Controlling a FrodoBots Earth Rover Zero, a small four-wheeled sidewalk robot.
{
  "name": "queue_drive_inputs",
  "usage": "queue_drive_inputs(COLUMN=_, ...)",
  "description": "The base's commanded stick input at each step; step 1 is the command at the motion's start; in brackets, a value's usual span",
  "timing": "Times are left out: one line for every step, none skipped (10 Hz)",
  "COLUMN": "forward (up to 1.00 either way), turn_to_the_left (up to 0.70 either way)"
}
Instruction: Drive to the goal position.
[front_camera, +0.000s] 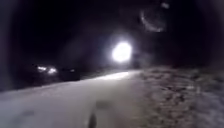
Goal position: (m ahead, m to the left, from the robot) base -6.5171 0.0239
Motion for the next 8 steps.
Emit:
queue_drive_inputs(forward=0.00, turn_to_the_left=0.00)
queue_drive_inputs(forward=0.00, turn_to_the_left=0.00)
queue_drive_inputs(forward=0.00, turn_to_the_left=0.00)
queue_drive_inputs(forward=0.00, turn_to_the_left=0.46)
queue_drive_inputs(forward=0.00, turn_to_the_left=1.00)
queue_drive_inputs(forward=0.00, turn_to_the_left=1.00)
queue_drive_inputs(forward=0.00, turn_to_the_left=1.00)
queue_drive_inputs(forward=0.00, turn_to_the_left=1.00)
